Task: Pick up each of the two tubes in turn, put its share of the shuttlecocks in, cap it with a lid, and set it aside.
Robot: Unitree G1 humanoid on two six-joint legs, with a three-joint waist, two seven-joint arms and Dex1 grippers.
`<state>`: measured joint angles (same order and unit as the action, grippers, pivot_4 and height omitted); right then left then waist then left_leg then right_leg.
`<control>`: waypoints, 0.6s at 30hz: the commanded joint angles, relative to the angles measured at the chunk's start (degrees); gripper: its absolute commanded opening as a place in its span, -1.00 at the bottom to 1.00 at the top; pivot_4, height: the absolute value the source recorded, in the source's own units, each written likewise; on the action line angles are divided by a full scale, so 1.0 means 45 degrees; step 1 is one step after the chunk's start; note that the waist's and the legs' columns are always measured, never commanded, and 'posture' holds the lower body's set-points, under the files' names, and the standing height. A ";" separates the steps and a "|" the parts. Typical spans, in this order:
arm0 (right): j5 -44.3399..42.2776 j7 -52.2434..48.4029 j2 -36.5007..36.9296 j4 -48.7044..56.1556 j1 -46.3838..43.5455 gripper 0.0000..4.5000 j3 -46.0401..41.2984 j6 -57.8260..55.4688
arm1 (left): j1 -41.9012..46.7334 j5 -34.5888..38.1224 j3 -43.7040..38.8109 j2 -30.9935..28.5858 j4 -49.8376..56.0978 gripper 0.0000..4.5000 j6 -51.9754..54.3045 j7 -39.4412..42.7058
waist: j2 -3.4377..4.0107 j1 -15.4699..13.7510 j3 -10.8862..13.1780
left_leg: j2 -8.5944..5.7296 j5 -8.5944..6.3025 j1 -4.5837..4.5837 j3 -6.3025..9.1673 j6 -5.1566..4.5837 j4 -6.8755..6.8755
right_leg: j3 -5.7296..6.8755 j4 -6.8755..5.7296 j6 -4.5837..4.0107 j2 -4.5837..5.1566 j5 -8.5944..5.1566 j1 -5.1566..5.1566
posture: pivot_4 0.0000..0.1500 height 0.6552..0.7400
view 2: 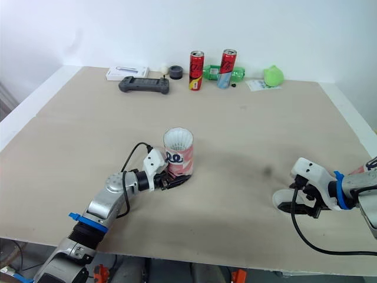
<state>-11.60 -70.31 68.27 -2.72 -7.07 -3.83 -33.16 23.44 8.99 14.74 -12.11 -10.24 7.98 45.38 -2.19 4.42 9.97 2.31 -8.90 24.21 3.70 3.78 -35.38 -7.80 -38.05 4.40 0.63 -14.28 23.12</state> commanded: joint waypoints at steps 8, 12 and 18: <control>-0.0574 -0.0539 0.0096 -0.0588 -0.0773 0.99 -0.0254 0.0217 | 0.0158 -0.0032 0.0001 0.0068 0.0057 0.35 0.0101 0.0010 | 0.0083 -0.0011 0.0025 | -0.0034 0.0000 0.0016 -0.0005 -0.0001 0.0007 | -0.0007 0.0000 -0.0007 0.0028 -0.0005 0.0010 | 1.00 1.00; -0.0394 -0.0587 0.0018 -0.0970 -0.0852 0.99 -0.0056 0.0420 | 0.0134 -0.0045 0.0008 0.0060 0.0090 0.35 0.0092 0.0008 | 0.0087 -0.0010 0.0027 | -0.0059 -0.0003 0.0024 -0.0006 -0.0003 0.0009 | -0.0008 0.0000 -0.0011 0.0054 -0.0008 0.0012 | 1.00 1.00; -0.0723 -0.0709 -0.0106 -0.1105 -0.1462 0.99 -0.0235 0.0344 | 0.0138 -0.0040 0.0010 0.0044 0.0155 0.35 0.0139 0.0009 | 0.0097 -0.0001 0.0028 | -0.0071 -0.0003 0.0023 -0.0014 -0.0004 0.0007 | -0.0008 0.0001 -0.0009 0.0070 -0.0007 0.0015 | 1.00 1.00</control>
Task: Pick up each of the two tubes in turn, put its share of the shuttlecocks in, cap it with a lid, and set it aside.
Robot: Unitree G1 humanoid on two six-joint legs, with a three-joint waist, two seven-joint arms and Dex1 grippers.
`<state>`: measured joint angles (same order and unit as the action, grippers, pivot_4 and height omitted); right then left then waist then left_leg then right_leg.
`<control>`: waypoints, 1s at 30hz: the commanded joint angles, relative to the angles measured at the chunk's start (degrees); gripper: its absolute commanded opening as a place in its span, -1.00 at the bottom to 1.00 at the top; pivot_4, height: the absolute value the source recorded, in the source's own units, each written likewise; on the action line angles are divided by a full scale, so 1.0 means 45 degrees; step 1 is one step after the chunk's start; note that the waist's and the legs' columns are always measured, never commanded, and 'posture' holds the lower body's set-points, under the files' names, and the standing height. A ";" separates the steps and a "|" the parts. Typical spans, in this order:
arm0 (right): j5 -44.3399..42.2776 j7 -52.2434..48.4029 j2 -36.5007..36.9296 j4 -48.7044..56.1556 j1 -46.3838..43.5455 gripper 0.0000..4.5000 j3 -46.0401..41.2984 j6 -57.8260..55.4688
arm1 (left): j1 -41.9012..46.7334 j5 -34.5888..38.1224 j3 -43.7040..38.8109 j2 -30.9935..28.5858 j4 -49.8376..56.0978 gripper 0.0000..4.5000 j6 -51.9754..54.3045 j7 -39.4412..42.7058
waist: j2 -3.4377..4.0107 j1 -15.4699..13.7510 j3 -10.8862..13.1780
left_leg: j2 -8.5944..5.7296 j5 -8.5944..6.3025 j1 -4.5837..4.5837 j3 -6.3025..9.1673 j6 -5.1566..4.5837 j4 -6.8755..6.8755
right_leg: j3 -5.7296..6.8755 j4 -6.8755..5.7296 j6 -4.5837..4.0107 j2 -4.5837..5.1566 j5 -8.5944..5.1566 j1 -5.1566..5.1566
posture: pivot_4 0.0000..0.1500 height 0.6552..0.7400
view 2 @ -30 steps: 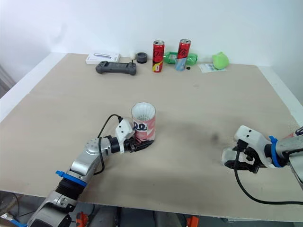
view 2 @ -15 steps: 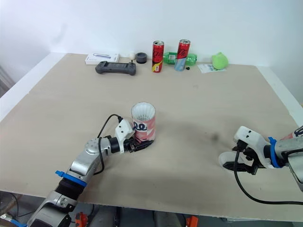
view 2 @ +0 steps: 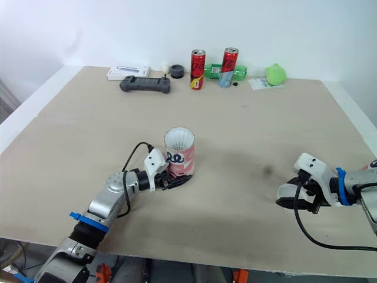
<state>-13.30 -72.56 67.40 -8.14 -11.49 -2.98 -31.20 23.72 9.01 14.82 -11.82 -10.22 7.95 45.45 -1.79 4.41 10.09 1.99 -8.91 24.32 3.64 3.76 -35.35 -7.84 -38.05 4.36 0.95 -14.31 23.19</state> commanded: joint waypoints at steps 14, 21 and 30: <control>-0.0054 -0.0008 0.0615 -0.1236 -0.1088 0.99 -0.0401 -0.0063 | 0.0039 -0.0034 0.0012 -0.0004 0.0149 0.35 0.0160 -0.0017 | 0.0014 -0.0002 0.0001 | -0.0045 -0.0003 0.0005 -0.0020 -0.0003 0.0005 | 0.0000 0.0003 -0.0002 0.0058 -0.0007 0.0002 | 1.00 1.00; 0.0624 -0.0076 0.0295 -0.2222 -0.1214 0.88 0.0458 0.0292 | 0.0018 -0.0038 0.0026 0.0035 0.0130 0.35 0.0137 -0.0045 | 0.0020 0.0002 -0.0001 | -0.0054 -0.0004 0.0003 -0.0034 -0.0006 0.0005 | -0.0001 0.0003 0.0000 0.0073 -0.0007 0.0005 | 1.00 1.00; 0.0769 -0.0392 0.0124 -0.2337 -0.1367 -0.80 0.0825 0.0250 | 0.0035 -0.0076 -0.0016 0.0053 0.0097 0.35 0.0095 -0.0143 | 0.0015 0.0001 0.0001 | -0.0054 -0.0004 0.0000 -0.0034 -0.0006 0.0002 | 0.0000 0.0003 0.0008 0.0073 -0.0010 -0.0001 | 1.00 1.00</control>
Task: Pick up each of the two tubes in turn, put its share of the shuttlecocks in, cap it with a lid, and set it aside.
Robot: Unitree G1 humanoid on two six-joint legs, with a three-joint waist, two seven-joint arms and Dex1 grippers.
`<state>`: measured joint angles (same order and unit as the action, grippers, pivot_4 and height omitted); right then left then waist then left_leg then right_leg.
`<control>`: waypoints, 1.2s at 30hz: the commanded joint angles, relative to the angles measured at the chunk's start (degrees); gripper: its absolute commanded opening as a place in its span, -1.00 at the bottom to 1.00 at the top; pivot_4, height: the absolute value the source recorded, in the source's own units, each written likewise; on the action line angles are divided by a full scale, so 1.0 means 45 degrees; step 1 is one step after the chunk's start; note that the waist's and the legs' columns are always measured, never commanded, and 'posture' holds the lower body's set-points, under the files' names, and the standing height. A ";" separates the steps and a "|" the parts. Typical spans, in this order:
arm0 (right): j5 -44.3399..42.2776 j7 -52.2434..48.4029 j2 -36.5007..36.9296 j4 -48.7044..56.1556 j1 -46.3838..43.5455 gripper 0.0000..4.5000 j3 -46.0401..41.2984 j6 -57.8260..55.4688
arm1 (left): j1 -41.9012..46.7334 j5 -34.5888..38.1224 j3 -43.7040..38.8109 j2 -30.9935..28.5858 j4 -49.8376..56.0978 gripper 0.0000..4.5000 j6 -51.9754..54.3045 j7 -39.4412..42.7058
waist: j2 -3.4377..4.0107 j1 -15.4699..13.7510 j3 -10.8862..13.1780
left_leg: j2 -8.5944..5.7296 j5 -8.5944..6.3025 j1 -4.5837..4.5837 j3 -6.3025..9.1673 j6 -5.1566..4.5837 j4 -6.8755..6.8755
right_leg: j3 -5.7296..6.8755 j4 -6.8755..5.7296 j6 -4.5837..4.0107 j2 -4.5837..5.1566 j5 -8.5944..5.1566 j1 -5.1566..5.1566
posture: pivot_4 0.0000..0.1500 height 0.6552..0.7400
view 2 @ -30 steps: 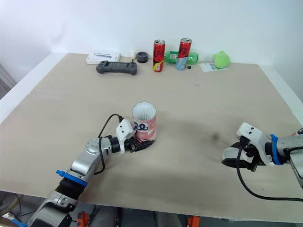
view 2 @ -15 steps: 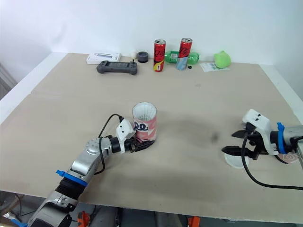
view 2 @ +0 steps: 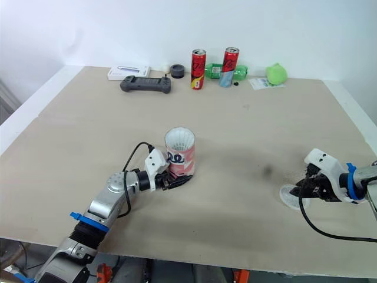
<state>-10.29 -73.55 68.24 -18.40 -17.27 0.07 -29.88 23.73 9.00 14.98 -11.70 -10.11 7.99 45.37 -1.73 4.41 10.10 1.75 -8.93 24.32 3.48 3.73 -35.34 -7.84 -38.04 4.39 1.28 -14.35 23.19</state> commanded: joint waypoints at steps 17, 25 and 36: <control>-0.2742 0.0211 -0.1695 0.6238 -0.7050 -0.98 0.0566 -0.2765 | 0.0296 -0.0304 0.0092 -0.0092 -0.0383 0.35 0.0017 -0.0007 | 0.0084 0.0055 0.0056 | 0.0005 0.0004 0.0007 0.0000 -0.0005 0.0008 | 0.0002 0.0003 0.0044 0.0002 0.0003 0.0030 | 1.00 1.00; -0.1257 0.0257 -0.4868 0.5072 -1.0971 -0.98 0.3552 -0.1806 | 0.0920 -0.0444 0.0150 0.0095 -0.0887 0.35 -0.0153 -0.0171 | 0.0078 -0.0019 0.0060 | -0.0003 -0.0002 0.0090 0.0008 0.0000 0.0015 | 0.0009 0.0021 0.0039 0.0012 0.0002 0.0081 | 1.00 1.00; 0.0280 -0.0919 -0.5733 0.3601 -1.2134 -0.98 0.4930 -0.0602 | 0.0649 -0.0600 0.0121 0.0091 -0.0648 0.35 -0.0163 -0.0302 | 0.0079 -0.0031 0.0060 | -0.0017 -0.0012 0.0115 0.0045 -0.0012 0.0019 | 0.0029 0.0022 0.0079 0.0009 0.0019 0.0085 | 1.00 1.00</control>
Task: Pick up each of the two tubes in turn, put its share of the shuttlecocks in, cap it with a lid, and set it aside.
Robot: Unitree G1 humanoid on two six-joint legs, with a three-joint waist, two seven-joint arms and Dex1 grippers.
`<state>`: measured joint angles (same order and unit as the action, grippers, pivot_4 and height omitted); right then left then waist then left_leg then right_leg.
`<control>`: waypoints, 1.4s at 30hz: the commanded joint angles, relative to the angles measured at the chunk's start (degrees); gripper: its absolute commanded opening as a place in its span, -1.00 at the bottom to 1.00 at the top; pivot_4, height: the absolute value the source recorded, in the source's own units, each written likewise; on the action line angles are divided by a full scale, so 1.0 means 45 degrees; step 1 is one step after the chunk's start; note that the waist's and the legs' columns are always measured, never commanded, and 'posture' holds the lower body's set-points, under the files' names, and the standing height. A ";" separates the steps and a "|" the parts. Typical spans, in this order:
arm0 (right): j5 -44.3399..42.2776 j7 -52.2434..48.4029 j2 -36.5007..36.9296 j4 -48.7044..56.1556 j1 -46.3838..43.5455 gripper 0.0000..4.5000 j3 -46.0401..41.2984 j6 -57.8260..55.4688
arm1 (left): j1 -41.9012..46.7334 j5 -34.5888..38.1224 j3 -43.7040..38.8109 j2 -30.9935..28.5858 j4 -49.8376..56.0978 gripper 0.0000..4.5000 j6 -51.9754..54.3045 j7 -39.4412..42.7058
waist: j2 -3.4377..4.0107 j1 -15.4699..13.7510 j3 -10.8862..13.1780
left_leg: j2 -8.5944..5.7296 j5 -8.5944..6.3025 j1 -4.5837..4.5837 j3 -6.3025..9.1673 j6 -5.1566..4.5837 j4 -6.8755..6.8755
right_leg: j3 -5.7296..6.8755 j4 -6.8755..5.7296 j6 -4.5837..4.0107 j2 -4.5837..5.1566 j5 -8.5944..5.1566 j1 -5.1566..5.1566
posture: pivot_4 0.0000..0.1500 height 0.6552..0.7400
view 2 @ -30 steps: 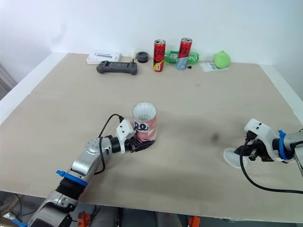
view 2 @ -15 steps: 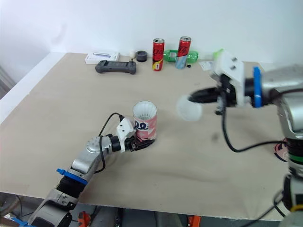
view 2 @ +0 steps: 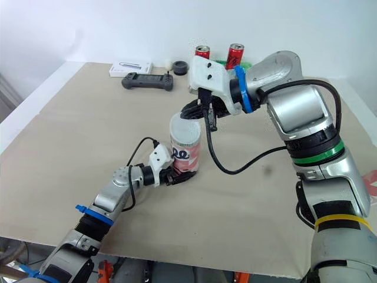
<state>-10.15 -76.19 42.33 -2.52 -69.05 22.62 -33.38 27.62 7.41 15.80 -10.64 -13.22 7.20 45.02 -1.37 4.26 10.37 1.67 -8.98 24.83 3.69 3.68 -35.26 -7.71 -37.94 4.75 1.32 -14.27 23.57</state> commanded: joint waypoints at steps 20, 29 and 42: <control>0.1301 -0.1517 -0.0073 0.0317 -0.1053 -0.98 0.0385 0.0312 | -0.0227 -0.0365 0.0020 -0.0034 -0.0001 0.35 -0.0099 -0.0344 | 0.0001 0.0010 0.0001 | 0.0000 0.0000 -0.0002 0.0009 0.0001 -0.0001 | 0.0011 0.0000 -0.0001 0.0000 0.0000 -0.0003 | 1.00 1.00; 0.1903 -0.1647 -0.0090 0.0348 -0.0762 -0.98 0.0613 0.0535 | -0.0256 -0.0361 0.0021 -0.0013 0.0054 0.35 -0.0052 -0.0332 | 0.0002 0.0009 0.0000 | 0.0000 0.0000 -0.0002 0.0013 0.0001 -0.0001 | 0.0014 0.0000 -0.0001 0.0001 0.0000 -0.0006 | 1.00 1.00; 0.2545 -0.1671 -0.0043 0.0457 -0.0693 -0.98 0.0803 0.1094 | -0.0214 -0.0375 0.0025 0.0001 0.0002 0.35 -0.0049 -0.0319 | 0.0002 0.0009 0.0000 | -0.0001 0.0000 -0.0002 0.0019 0.0001 -0.0001 | 0.0020 -0.0001 -0.0002 0.0001 -0.0001 -0.0009 | 1.00 1.00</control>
<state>0.09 -83.24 41.22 -1.56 -71.85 26.41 -29.17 27.26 6.57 15.93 -10.27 -12.97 6.57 44.16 -1.36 4.30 10.37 1.67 -8.98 24.82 3.77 3.68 -35.26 -7.62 -37.94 4.74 1.32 -14.27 23.53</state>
